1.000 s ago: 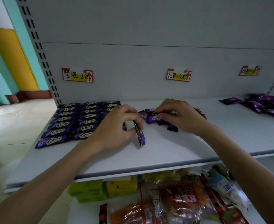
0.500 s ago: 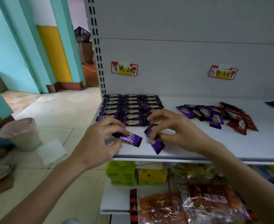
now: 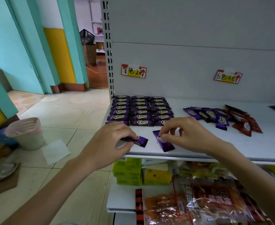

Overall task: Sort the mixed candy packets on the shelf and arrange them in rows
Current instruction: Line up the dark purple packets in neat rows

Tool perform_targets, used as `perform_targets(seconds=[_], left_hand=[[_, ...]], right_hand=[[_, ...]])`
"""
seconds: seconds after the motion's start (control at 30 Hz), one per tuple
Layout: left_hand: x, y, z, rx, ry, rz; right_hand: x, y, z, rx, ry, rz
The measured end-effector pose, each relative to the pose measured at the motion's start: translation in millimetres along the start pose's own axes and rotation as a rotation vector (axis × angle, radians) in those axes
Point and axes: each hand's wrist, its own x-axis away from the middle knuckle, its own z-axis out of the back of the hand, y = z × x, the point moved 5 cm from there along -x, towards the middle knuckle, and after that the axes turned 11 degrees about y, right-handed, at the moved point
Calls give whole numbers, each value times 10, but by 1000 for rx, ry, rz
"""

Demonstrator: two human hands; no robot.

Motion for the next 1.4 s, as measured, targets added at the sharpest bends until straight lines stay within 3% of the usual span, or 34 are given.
perform_targets(seconds=[0.23, 0.33, 0.5, 0.63, 0.83, 0.97, 1.17, 1.27, 1.4], left_hand=[[106, -189, 157, 34, 54, 114], [118, -219, 171, 5, 84, 126], [5, -127, 81, -66, -27, 46], [-86, -128, 134, -37, 51, 56], [-71, -183, 129, -91, 159, 26], [-22, -196, 84, -104, 28, 60], [-8, -244, 150, -116, -18, 119], [3, -167, 198, -104, 61, 29], [89, -183, 196, 67, 8, -8]], right_hand=[[-122, -143, -128, 94, -83, 63], [-210, -180, -116, 42, -4, 62], [-229, -96, -172, -25, 37, 56], [-190, 4, -81, -37, 108, 44], [-148, 10, -123, -42, -57, 75], [-169, -8, -144, -61, -50, 89], [-192, 0, -184, -73, -47, 82], [-203, -2, -202, -64, -51, 80], [-214, -9, -218, -43, -54, 94]])
